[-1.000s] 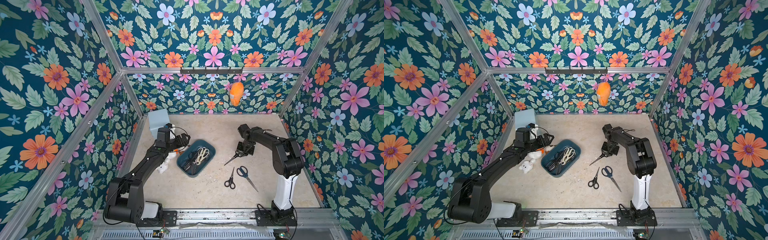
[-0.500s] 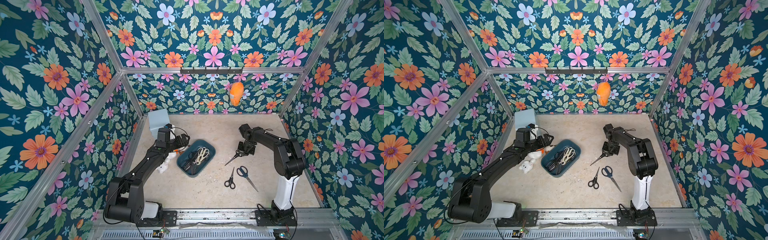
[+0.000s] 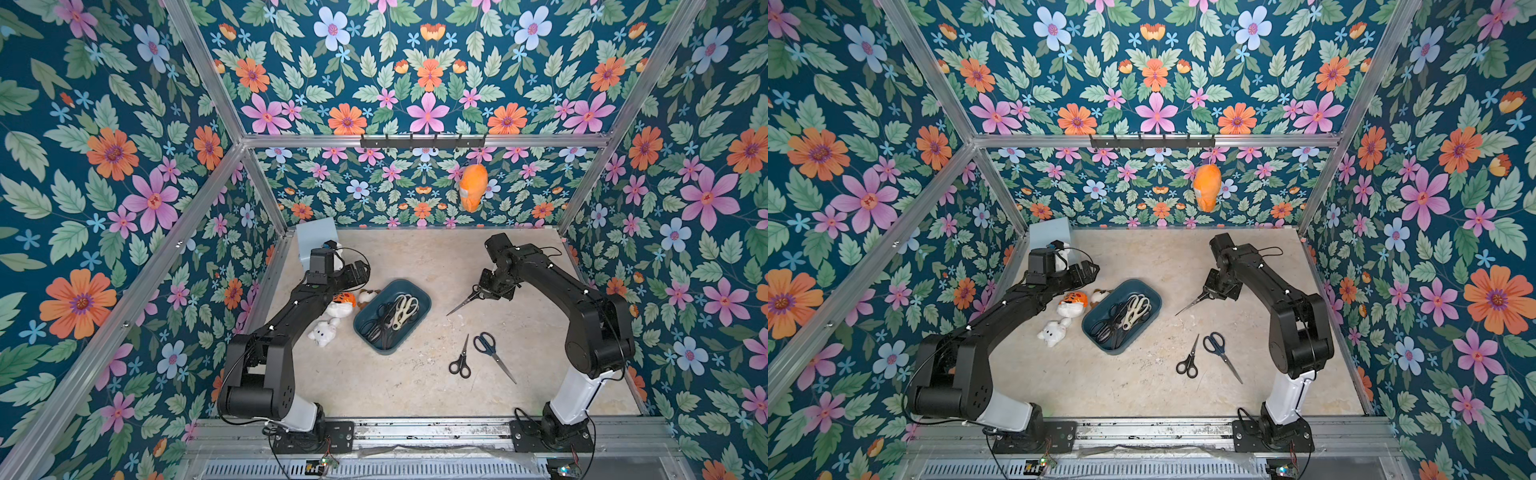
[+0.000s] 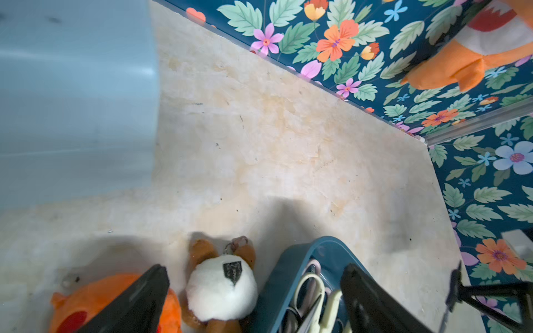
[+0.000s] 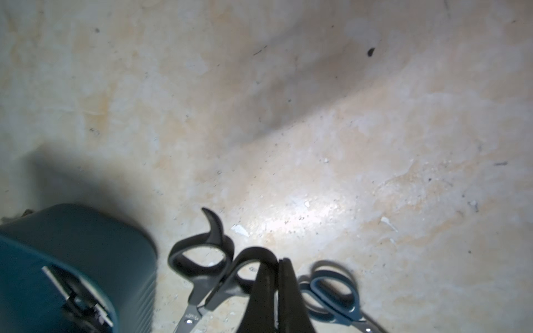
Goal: Put the scissors into the storage box
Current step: Pick up the scissors from the center of the board, then place the scissors in the storage box.
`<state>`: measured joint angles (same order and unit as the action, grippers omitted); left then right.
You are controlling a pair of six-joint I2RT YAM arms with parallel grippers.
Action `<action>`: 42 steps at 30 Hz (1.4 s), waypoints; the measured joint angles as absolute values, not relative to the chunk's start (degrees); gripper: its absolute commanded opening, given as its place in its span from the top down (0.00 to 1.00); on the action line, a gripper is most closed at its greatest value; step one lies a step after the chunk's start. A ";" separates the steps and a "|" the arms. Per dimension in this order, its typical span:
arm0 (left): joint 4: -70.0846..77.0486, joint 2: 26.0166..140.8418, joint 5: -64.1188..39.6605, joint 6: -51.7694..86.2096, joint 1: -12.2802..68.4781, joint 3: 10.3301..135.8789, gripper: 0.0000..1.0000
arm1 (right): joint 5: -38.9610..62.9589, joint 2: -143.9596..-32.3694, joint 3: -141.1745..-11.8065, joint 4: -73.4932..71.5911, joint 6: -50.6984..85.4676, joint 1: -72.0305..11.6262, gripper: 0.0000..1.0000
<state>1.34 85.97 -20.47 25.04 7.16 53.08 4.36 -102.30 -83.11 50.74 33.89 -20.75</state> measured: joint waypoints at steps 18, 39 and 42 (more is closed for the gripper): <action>1.89 84.44 -19.51 24.10 6.07 52.73 0.01 | -0.05 -116.75 -101.69 44.64 54.22 -45.95 1.00; 2.17 83.64 -19.44 25.17 6.02 52.53 0.01 | -1.58 -125.40 -107.07 45.65 55.18 -48.86 0.74; 2.20 83.66 -19.44 25.17 6.02 52.53 0.01 | -1.54 -124.25 -107.07 45.39 54.02 -48.97 0.68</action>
